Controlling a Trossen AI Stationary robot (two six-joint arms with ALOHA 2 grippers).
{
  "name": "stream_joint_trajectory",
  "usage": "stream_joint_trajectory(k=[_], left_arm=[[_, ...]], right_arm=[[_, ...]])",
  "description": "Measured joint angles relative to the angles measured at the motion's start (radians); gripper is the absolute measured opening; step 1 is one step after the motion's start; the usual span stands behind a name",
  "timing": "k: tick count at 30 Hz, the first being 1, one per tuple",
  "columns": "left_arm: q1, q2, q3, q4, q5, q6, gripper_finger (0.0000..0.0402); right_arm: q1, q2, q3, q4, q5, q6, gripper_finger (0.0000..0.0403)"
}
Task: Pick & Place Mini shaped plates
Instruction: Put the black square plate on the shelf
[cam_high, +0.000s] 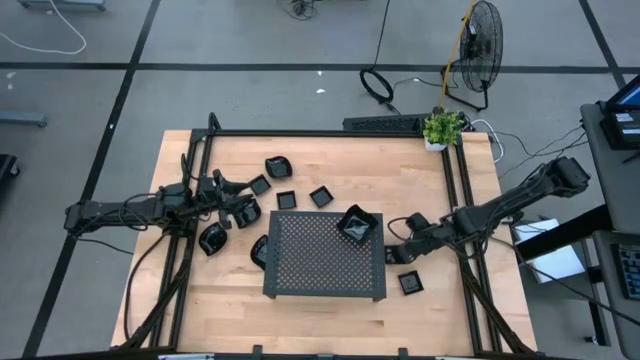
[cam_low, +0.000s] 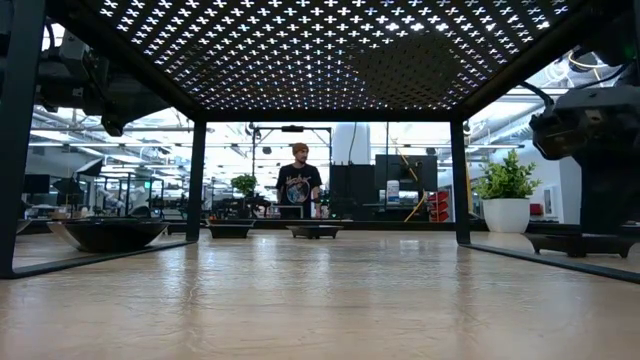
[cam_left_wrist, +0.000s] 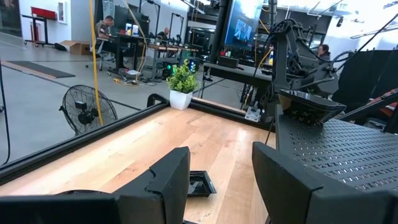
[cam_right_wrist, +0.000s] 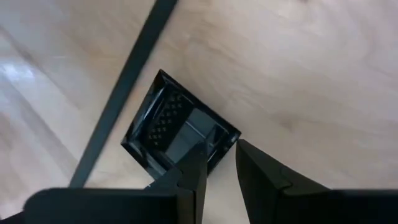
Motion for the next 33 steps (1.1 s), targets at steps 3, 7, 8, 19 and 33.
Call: stream_joint_trajectory(k=[3, 7, 8, 19, 33], left_arm=[[0.000, 0.000, 0.000, 0.000, 0.000, 0.000, 0.0177], [0.000, 0.000, 0.000, 0.000, 0.000, 0.000, 0.0177], [0.000, 0.000, 0.000, 0.000, 0.000, 0.000, 0.0177], [0.000, 0.000, 0.000, 0.000, 0.000, 0.000, 0.0177], [0.000, 0.000, 0.000, 0.000, 0.000, 0.000, 0.0177]], right_arm=[[0.001, 0.023, -0.008, 0.014, -0.013, 0.005, 0.0075], [0.002, 0.054, -0.015, 0.033, -0.012, 0.011, 0.0075], [0.002, 0.059, -0.016, 0.039, -0.011, 0.010, 0.0075], [0.002, 0.063, -0.019, 0.056, -0.011, -0.063, 0.0052], [0.002, 0.020, -0.020, 0.072, 0.042, -0.199, 0.0002]])
